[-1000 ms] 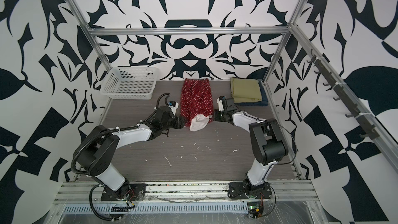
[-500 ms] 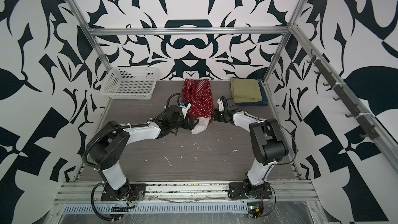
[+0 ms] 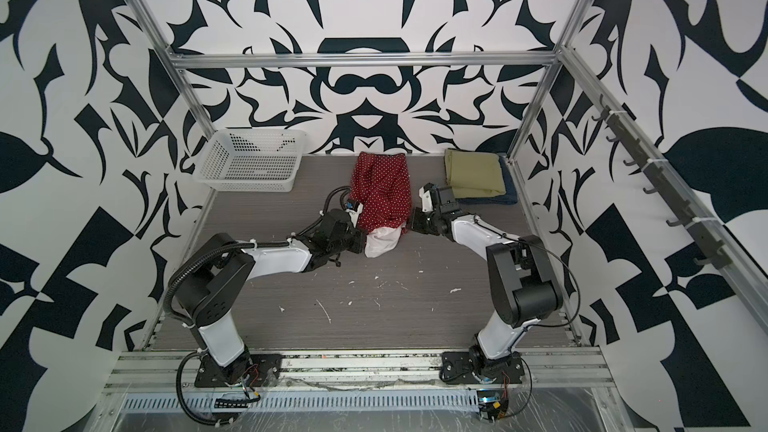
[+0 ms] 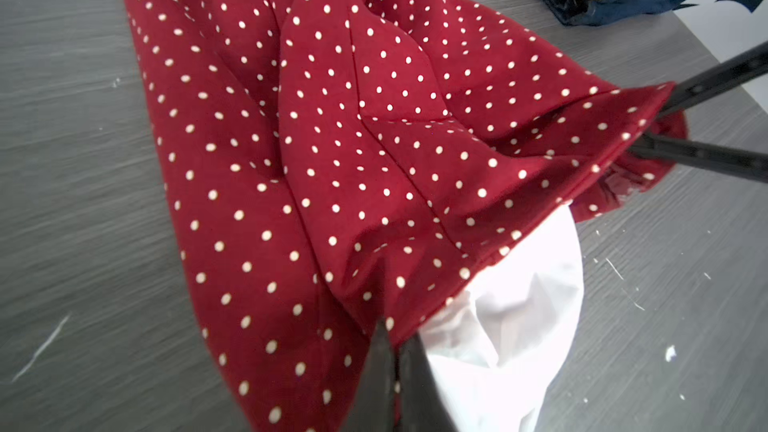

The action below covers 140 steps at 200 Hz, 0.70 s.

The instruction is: Fold and stack the skirts

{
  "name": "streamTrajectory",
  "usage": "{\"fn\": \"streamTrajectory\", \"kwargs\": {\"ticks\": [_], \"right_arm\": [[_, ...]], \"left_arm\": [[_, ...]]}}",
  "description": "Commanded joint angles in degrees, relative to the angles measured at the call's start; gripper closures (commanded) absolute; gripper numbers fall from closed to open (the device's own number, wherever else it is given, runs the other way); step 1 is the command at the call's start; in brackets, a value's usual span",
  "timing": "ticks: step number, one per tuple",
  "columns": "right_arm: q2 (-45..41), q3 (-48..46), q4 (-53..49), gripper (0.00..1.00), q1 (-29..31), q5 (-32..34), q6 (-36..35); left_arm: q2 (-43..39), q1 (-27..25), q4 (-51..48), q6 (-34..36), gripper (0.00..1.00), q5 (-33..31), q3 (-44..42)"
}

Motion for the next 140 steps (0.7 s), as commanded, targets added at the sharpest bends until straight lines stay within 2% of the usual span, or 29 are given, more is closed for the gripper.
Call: {"fn": "streamTrajectory", "kwargs": {"ticks": [1, 27, 65, 111, 140], "right_arm": [[-3.58, 4.52, -5.81, 1.0, 0.13, 0.47, -2.1], [-5.92, 9.33, -13.12, 1.0, 0.1, 0.45, -3.22], [-9.01, 18.29, -22.95, 1.0, -0.07, -0.29, -3.37], [-13.34, 27.74, -30.07, 1.0, -2.02, -0.27, -3.52], [-13.52, 31.51, -32.16, 1.0, -2.17, -2.21, -2.64]], "left_arm": [[-7.36, 0.23, -2.05, 2.45, 1.0, -4.89, 1.33], [-14.67, 0.25, -10.62, 7.46, 1.0, -7.11, 6.46], [-20.98, 0.32, -22.94, 15.72, 1.0, -10.69, 15.74], [-23.07, 1.14, -31.55, 25.31, 1.0, -14.24, 26.5], [-22.29, 1.24, -32.26, 27.07, 1.0, -15.45, 29.49]]}}
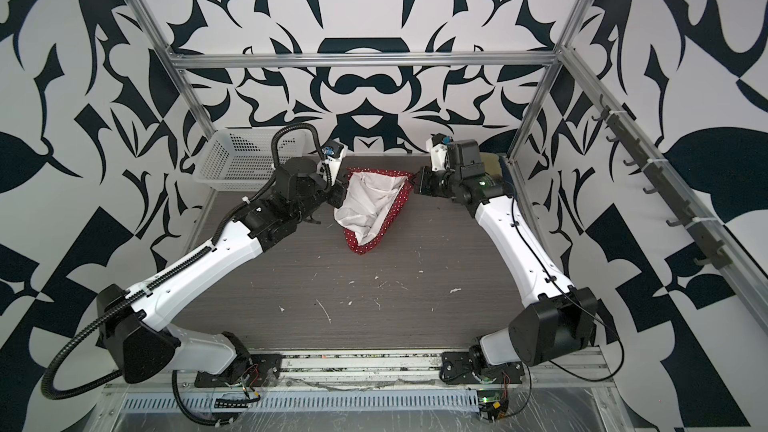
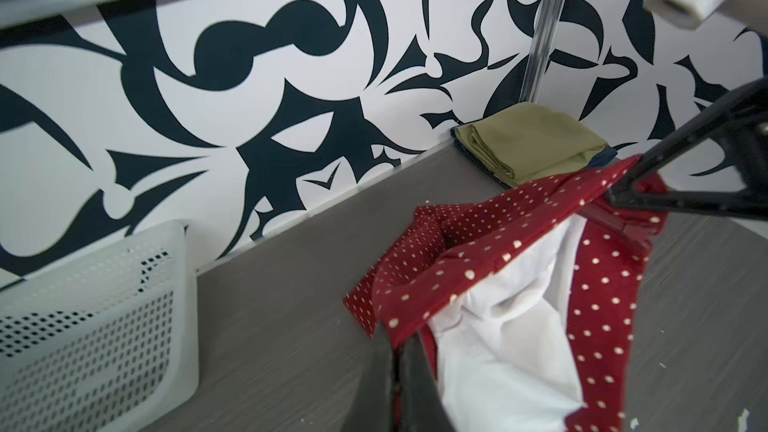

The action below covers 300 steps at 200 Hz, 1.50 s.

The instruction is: Fold and stack the skirts

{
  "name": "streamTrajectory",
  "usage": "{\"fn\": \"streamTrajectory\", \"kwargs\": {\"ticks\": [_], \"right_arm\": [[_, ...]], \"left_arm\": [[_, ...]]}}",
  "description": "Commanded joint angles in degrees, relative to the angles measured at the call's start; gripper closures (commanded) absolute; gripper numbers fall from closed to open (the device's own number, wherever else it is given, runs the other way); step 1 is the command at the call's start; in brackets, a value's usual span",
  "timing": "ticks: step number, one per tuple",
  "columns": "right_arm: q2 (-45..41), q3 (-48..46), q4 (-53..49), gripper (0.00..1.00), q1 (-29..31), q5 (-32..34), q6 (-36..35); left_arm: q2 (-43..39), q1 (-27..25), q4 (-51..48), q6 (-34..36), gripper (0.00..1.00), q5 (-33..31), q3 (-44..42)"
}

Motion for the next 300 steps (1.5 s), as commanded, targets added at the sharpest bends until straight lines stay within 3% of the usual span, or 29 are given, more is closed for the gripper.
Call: {"fn": "streamTrajectory", "kwargs": {"ticks": [1, 58, 77, 101, 115, 129, 140, 152, 174, 202, 240, 280, 300], "right_arm": [[-0.98, 2.86, -4.27, 1.0, -1.5, 1.09, 0.22], [-1.18, 0.99, -3.62, 1.0, -1.3, -3.02, 1.68], [-1.51, 0.96, -4.04, 1.0, -1.3, -2.93, 0.61], [0.7, -3.78, -0.34, 1.0, -3.11, -3.94, 2.51], [1.77, -10.06, 7.99, 1.0, -5.34, -6.72, 7.91], [2.84, -16.16, 16.41, 1.0, -7.78, -8.23, 12.77], [4.04, -18.9, 19.95, 1.0, -9.25, -8.49, 14.69], [5.24, -21.04, 22.43, 1.0, -10.75, -8.43, 15.84], [6.5, -22.34, 24.2, 1.0, -12.29, -8.94, 16.46], [7.67, -22.85, 23.92, 1.0, -13.18, -8.54, 15.45], [8.57, -24.53, 23.81, 1.0, -13.77, -7.95, 13.48], [7.88, -26.91, 23.94, 1.0, -13.92, -7.51, 12.75], [7.32, -27.16, 23.43, 1.0, -14.01, -6.89, 12.51]], "left_arm": [[-1.09, 1.22, -3.44, 3.79, 1.0, -5.35, 3.03], [3.05, 1.24, -4.03, 2.09, 1.0, 1.77, 6.16], [5.22, 1.24, -6.07, 3.71, 1.0, 8.33, 9.5], [10.41, 1.24, -2.2, 3.48, 0.9, 11.64, 9.1], [14.14, 1.24, 2.15, 2.1, 0.72, 11.83, 6.85], [17.28, 1.24, 5.51, -0.06, 0.66, 12.2, 4.68], [18.69, 1.24, 8.59, -1.71, 0.43, 12.43, 2.56], [18.98, 1.18, 10.36, -4.03, 0.25, 11.5, 0.27], [15.11, 1.24, 10.0, -7.85, 0.12, 8.98, -4.25], [6.96, 1.22, 10.96, -12.25, 0.03, 8.55, -12.95], [5.41, 1.24, 10.0, -16.69, 0.04, 9.68, -19.29], [13.34, 0.84, 10.51, -21.08, 0.1, 16.21, -14.83], [16.13, -0.79, 9.3, -23.83, 0.11, 15.04, -14.3]]}}
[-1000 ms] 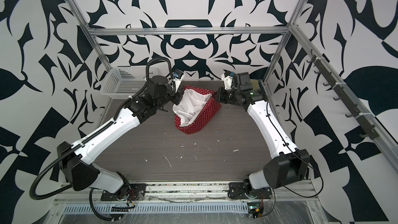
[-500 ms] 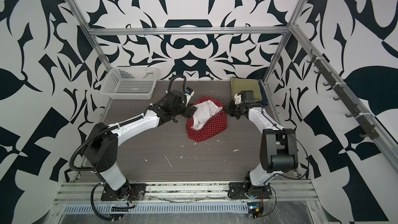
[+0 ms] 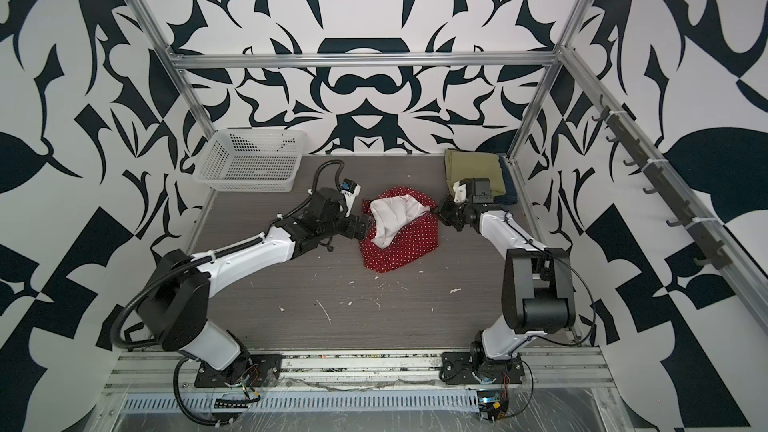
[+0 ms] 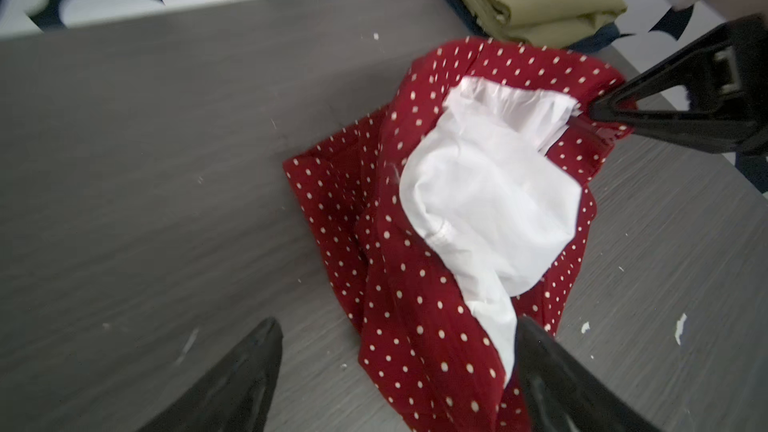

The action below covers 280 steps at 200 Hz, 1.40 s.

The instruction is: Fold and stack the skirts

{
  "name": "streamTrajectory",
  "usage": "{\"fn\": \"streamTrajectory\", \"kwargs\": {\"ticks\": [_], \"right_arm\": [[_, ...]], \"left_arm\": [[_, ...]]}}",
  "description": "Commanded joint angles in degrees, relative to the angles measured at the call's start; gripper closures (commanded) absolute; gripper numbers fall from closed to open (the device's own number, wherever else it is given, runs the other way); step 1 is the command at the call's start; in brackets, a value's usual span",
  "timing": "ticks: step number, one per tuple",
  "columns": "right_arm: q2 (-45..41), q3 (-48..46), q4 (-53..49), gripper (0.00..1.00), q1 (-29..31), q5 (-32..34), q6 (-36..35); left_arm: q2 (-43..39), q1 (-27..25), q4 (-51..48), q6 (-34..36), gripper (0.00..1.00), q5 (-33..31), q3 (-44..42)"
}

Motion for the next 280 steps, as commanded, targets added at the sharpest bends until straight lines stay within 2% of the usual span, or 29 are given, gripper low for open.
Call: {"fn": "streamTrajectory", "kwargs": {"ticks": [1, 21, 43, 68, 94, 107, 124, 169, 189, 205, 245, 262, 280], "right_arm": [[-2.11, -0.34, 1.08, 1.0, -0.41, 0.52, -1.49], [-2.56, -0.3, 1.23, 1.0, -0.39, 0.51, -1.38], [-2.56, 0.51, 0.86, 1.0, -0.42, 0.43, -1.48], [-2.83, 1.23, -0.07, 1.0, -0.37, 0.43, -1.92], [-4.1, 2.15, -2.66, 1.0, -0.45, 1.83, -3.77], [-4.83, 2.54, -3.89, 1.0, -0.45, 3.35, -4.65], [-5.63, 2.82, -5.43, 1.0, -0.39, 4.64, -5.87], [-7.78, 3.49, -8.42, 1.0, -0.39, 4.17, -8.6], [-10.97, 5.87, -11.24, 1.0, -0.34, 3.43, -9.62], [-13.91, 10.56, -15.34, 1.0, -0.29, 4.1, -11.03], [-18.54, 23.95, -21.34, 1.0, -0.26, 4.11, -13.01], [-19.62, 29.61, -23.38, 1.0, -0.26, 3.93, -13.65], [-21.35, 35.0, -26.06, 1.0, -0.29, 6.5, -15.33]], "left_arm": [[2.41, -1.38, -0.49, -5.38, 0.11, 1.82, 1.98], [2.41, -1.77, 0.87, -8.56, 0.14, 2.03, -1.31], [2.16, -1.83, 0.43, -9.71, 0.37, 1.06, -3.46], [0.81, -1.86, -2.49, -9.65, 0.73, -1.38, -3.25], [-2.4, -1.86, -4.9, -8.1, 0.88, -4.69, -3.53], [-3.87, -1.86, -7.04, -7.05, 0.9, -6.46, -2.98], [-5.65, -1.86, -10.33, -5.82, 0.97, -8.91, -1.76], [-9.95, -1.77, -13.73, -2.35, 1.0, -13.79, 0.15], [-11.29, -1.68, -16.7, -0.42, 1.0, -16.02, 3.88], [-12.89, -1.36, -19.4, 2.21, 1.0, -18.89, 8.17], [-15.83, 2.02, -22.55, 9.99, 1.0, -19.38, 20.06], [-16.32, 3.22, -24.04, 13.63, 1.0, -21.75, 25.47], [-17.24, 4.32, -25.56, 17.93, 1.0, -24.2, 30.44]]}}
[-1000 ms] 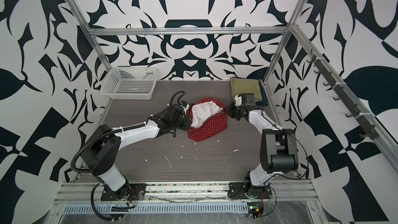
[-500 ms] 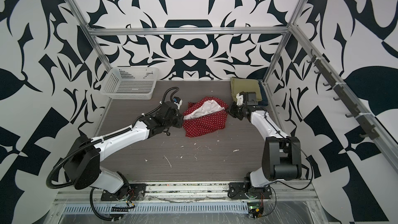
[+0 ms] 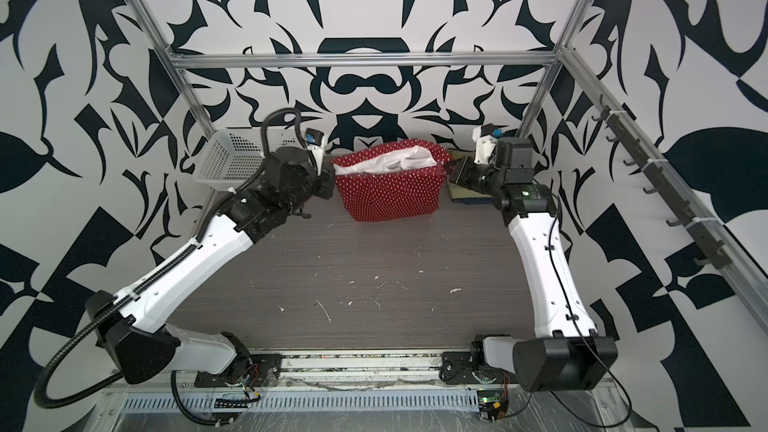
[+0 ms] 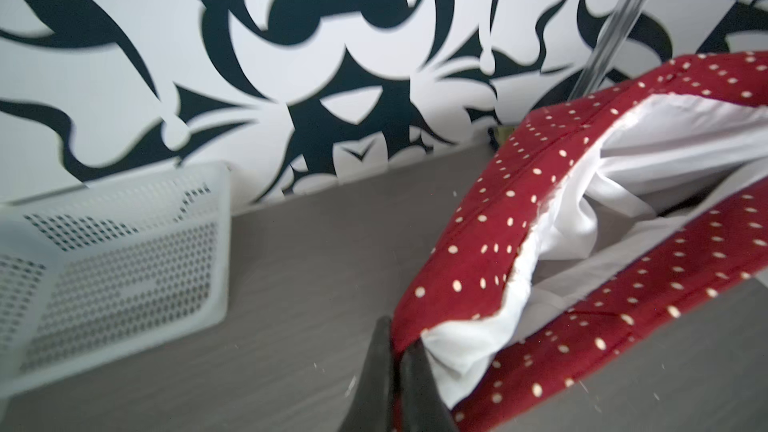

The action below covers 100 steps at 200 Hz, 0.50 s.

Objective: Fold and stack the skirts
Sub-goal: 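Raise the red dotted skirt high with both grippers, letting it hang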

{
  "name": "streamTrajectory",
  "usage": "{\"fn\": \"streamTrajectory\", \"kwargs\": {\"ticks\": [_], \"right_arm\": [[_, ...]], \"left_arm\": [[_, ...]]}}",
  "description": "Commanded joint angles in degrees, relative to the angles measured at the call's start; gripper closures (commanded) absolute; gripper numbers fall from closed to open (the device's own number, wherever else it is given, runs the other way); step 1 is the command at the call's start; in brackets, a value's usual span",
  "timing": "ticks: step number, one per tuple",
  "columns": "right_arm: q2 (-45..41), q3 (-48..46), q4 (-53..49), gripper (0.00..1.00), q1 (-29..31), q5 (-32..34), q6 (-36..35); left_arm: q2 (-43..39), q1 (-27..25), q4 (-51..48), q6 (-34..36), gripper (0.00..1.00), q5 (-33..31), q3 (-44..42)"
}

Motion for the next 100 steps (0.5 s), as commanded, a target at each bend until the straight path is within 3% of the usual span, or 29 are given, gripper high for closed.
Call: {"fn": "streamTrajectory", "kwargs": {"ticks": [1, 26, 48, 70, 100], "right_arm": [[-2.69, 7.2, -4.28, 1.0, -0.47, 3.65, -3.39], [-5.08, 14.12, -8.06, 1.0, -0.54, 10.86, -5.93], [-6.36, 16.43, -7.23, 1.0, -0.48, 11.47, -4.46], [-8.5, 14.41, -3.99, 1.0, -0.47, 7.62, -1.48], [-12.36, 9.63, -2.9, 1.0, -0.46, 3.55, -0.5]], "left_arm": [[-2.86, 1.88, -4.76, 7.89, 1.0, -6.22, 5.47], [-5.48, 2.66, -4.85, 13.6, 1.0, -6.28, 9.35], [-6.01, 2.79, -7.63, 16.25, 1.0, -3.65, 13.47], [-6.12, 2.79, -10.91, 15.2, 1.0, -0.15, 15.66], [-10.98, 2.75, -12.38, 12.75, 1.0, 2.61, 12.39]]}}
